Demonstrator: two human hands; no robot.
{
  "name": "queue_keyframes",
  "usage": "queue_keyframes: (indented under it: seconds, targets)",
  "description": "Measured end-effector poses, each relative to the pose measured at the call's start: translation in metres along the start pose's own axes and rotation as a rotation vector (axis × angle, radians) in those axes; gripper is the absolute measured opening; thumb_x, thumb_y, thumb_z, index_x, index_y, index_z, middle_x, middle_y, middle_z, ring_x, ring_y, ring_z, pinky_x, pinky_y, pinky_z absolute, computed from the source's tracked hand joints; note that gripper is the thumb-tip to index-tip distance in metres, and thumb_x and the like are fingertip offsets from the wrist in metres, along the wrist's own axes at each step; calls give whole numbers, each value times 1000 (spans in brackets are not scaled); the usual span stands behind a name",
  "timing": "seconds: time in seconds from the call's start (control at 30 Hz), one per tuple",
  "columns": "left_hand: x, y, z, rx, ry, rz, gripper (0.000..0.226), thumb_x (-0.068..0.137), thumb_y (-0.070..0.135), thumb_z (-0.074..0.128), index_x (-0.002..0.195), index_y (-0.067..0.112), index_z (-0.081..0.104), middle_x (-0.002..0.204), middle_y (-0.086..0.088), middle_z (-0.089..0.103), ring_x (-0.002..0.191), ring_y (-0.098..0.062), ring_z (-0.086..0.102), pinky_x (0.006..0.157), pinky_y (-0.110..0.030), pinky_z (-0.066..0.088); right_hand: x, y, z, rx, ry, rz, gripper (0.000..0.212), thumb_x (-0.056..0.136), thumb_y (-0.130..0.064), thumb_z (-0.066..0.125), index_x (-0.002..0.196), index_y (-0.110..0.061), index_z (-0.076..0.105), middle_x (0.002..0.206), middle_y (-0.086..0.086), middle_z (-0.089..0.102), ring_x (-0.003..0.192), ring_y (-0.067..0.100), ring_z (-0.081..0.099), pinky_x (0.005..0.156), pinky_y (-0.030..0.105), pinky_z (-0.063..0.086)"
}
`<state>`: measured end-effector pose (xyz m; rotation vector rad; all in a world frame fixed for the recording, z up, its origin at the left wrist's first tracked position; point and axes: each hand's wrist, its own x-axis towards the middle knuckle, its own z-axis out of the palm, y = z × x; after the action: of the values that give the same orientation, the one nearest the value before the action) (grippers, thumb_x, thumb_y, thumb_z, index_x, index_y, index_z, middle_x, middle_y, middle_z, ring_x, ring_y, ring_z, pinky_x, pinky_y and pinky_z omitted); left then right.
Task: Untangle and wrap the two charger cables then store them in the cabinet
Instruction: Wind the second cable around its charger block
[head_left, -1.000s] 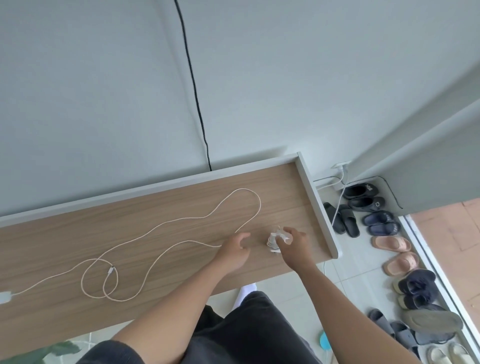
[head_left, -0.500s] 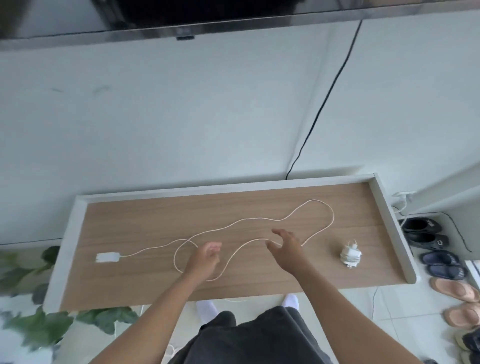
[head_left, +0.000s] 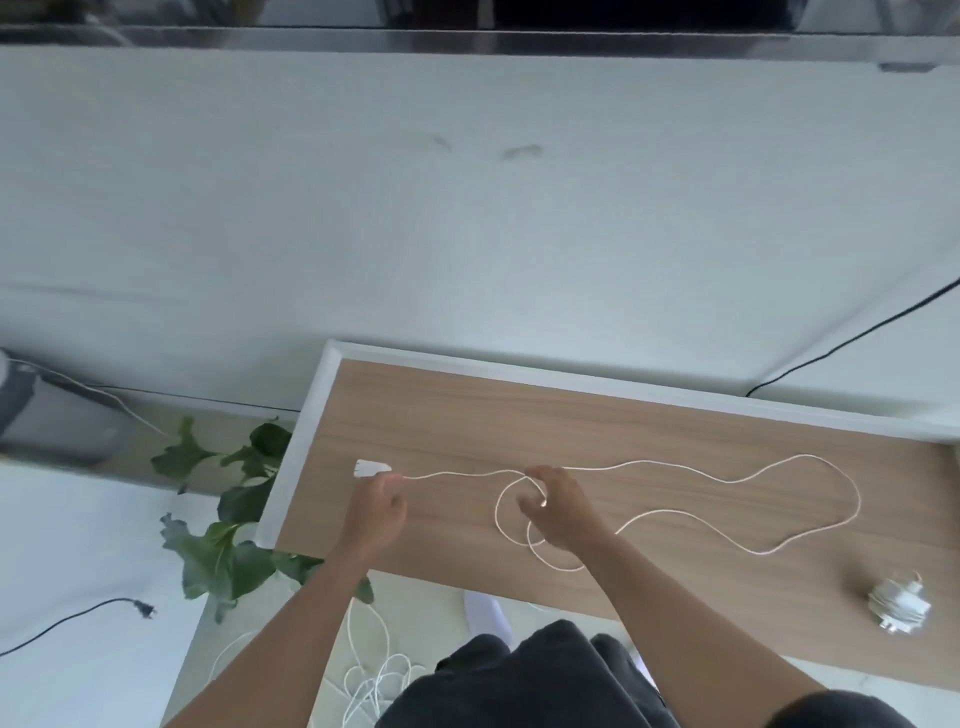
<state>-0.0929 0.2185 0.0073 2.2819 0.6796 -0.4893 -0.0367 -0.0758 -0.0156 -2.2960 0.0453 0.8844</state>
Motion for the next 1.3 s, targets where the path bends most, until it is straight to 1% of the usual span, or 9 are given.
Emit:
queue_keyframes:
  seconds: [0.3,0.4,0.5,0.6,0.73,0.87,0.97,1.1,1.3]
  targets:
    - [41,-59,-17,243,-39,45,68,107,13,61,169,21,34,179,-12,22,166,-35,17,132,-50,18,40,-37,66,-248,-72,-13,72,99,-36,64,166,-31,38,166,-4,38,149,26,51,117,40,46]
    - [49,-69,-19,232,-50,98,65,106,8,61,166,24,42,172,-11,32,158,-32,34,126,-45,34,41,-43,72,-279,-59,33,65,100,-28,63,162,-30,42,152,1,44,135,30,58,107,43,53]
    - [55,-72,-18,233,-35,100,62,104,4,64,159,28,52,156,-6,40,135,-28,58,110,-41,51,47,-35,77,-223,-78,53,58,98,-18,64,155,-25,55,139,7,49,132,33,57,109,47,53]
    - [62,-72,-17,227,-39,72,54,102,6,69,150,30,63,137,-5,51,118,-30,64,100,-40,54,47,-24,76,-232,-98,38,42,99,-17,66,140,-25,70,128,4,56,129,30,60,109,41,51]
    - [64,-67,-11,257,-72,57,39,104,25,72,144,25,69,133,-10,62,115,-32,64,96,-43,54,34,-24,62,-207,-48,-11,21,104,-27,64,113,-30,83,107,-2,58,120,26,61,103,34,48]
    - [54,-55,-7,78,-122,117,24,99,35,71,122,26,73,109,3,72,97,-26,68,82,-40,55,19,-30,43,-266,-48,-13,24,107,-39,61,122,-34,79,126,2,65,129,28,49,110,42,45]
    - [43,-32,-10,7,-158,156,19,95,37,76,113,32,75,94,11,77,86,-14,72,79,-39,58,6,-33,31,-269,-34,-9,38,106,-45,62,142,-35,65,144,-1,59,140,29,43,115,46,43]
    - [19,6,-17,-88,-227,219,30,92,37,81,121,42,75,99,22,79,87,9,71,70,-11,51,-13,-49,11,-172,163,-139,63,103,-36,67,159,-22,42,159,-1,45,143,30,40,122,49,37]
    - [-17,41,-23,-299,-290,279,33,95,39,81,127,42,74,111,23,82,99,5,76,86,-21,56,-40,-71,-28,-122,214,-375,53,108,-35,63,158,-31,46,159,-12,52,152,19,35,127,39,32]
